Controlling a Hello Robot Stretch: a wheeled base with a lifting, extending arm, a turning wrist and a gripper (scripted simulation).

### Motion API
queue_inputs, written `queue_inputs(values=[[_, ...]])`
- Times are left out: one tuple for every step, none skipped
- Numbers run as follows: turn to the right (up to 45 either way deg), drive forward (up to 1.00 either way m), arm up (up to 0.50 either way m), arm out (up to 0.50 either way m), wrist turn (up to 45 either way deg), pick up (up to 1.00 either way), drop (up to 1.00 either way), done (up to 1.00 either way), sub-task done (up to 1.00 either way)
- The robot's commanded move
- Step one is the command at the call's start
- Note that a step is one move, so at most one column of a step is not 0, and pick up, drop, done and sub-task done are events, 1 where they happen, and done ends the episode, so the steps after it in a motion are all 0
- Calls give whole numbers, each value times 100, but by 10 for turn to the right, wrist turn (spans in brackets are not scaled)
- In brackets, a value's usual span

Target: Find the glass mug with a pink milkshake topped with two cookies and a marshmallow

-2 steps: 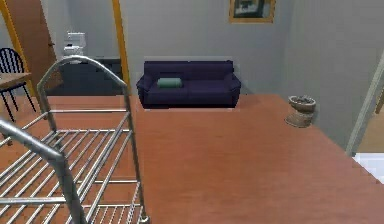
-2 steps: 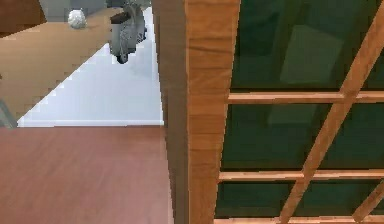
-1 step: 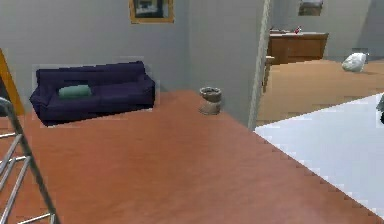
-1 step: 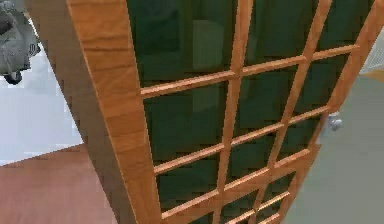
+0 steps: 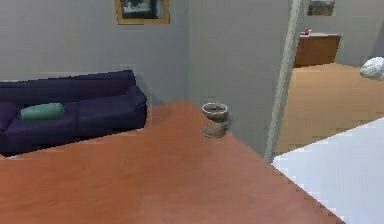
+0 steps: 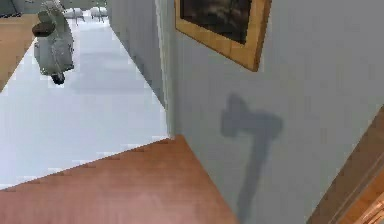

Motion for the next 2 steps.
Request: queue_inputs(values=[[330,0,0,0,0,0,0,0,0],[0,100,0,0,0,0,0,0,0]])
